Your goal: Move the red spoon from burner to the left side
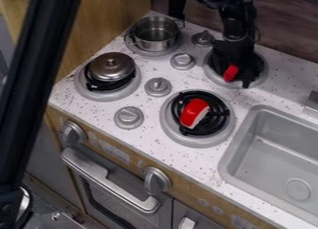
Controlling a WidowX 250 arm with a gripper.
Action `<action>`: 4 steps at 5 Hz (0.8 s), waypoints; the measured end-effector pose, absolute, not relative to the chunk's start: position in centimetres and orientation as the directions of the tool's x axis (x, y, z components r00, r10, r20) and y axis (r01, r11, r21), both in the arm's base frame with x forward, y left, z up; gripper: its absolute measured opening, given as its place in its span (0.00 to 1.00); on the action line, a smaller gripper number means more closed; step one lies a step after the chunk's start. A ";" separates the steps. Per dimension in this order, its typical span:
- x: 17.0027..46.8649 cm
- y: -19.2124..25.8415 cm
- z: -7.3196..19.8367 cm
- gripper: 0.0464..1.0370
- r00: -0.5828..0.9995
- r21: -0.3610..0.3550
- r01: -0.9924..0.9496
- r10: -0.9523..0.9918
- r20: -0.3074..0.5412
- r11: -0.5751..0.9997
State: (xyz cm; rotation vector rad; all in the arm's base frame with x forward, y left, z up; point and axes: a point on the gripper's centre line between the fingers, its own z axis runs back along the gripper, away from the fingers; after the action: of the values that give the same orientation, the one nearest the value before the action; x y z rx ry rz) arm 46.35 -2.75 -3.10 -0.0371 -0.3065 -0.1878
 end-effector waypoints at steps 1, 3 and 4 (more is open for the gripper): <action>47.4 -2.4 -3.7 0.96 0.940 0.009 0.154 -0.150 0.306 0.988; 49.1 -1.7 -4.8 0.94 0.949 0.041 0.098 -0.106 0.296 0.994; 49.6 -1.5 -4.7 0.87 0.952 0.051 0.091 -0.102 0.288 0.995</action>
State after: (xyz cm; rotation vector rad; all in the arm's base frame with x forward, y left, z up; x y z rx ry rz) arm 49.56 -1.50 -4.74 0.0376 -0.2948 -0.0979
